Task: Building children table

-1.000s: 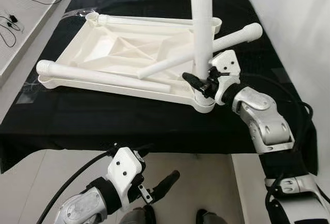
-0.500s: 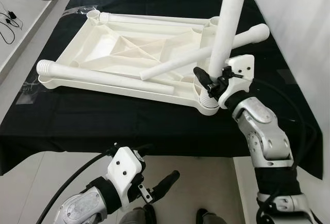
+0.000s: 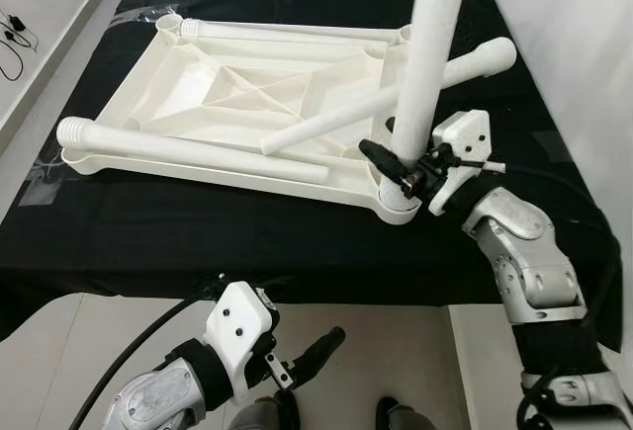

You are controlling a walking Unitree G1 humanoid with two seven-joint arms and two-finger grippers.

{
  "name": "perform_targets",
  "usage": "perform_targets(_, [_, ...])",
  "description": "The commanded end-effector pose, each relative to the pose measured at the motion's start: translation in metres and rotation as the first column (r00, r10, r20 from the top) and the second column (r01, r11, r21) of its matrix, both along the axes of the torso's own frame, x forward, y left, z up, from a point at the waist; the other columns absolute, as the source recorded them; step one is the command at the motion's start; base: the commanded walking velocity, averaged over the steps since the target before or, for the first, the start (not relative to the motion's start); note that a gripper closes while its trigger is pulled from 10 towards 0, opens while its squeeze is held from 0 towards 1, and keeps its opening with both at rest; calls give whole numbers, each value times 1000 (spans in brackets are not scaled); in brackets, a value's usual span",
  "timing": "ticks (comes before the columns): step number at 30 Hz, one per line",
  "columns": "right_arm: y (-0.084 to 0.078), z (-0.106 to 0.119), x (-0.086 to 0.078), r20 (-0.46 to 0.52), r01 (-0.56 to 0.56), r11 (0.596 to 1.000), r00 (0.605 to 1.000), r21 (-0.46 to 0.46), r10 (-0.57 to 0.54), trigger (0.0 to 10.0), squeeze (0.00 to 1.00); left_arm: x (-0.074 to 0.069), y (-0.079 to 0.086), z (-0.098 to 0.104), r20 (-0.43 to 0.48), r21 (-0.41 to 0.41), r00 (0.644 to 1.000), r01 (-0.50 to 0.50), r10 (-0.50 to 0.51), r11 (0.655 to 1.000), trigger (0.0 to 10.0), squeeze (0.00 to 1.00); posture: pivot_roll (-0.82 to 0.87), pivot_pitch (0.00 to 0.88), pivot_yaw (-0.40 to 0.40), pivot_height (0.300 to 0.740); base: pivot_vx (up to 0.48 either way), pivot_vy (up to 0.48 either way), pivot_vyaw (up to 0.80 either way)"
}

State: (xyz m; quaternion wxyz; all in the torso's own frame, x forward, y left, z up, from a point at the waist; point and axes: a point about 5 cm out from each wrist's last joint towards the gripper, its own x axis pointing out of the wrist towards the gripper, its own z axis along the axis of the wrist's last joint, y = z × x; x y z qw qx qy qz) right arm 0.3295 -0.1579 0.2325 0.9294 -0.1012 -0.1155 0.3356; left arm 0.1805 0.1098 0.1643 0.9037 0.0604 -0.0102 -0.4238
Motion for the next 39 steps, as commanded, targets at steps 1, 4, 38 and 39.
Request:
perform_targets(1, [-9, -42, 4, -186, 11, 999, 982, -41, -19, 10000, 0, -3, -1, -1, -17, -2, 1000, 5, -5, 1000, 10000, 0, 61, 313, 63, 740, 0, 0, 0])
perform_targets(4, [-8, -45, 5, -198, -29, 999, 980, -20, 25, 10000, 0, -4, -1, -1, -18, -2, 1000, 6, -6, 1000, 10000, 0, 67, 314, 66, 740, 0, 0, 0])
perform_targets(38, [-8, -61, 2, -254, -326, 935, 925, -140, 284, 10000, 0, -5, 1, -1, -18, 24, 1000, 10, -10, 1000, 10000, 0, 82, 299, 77, 740, 0, 0, 0])
perform_targets(39, [-9, -60, 3, -256, -320, 937, 926, -141, 278, 10000, 0, -5, 1, -1, -17, 25, 1000, 10, -10, 1000, 10000, 0, 75, 294, 75, 740, 0, 0, 0])
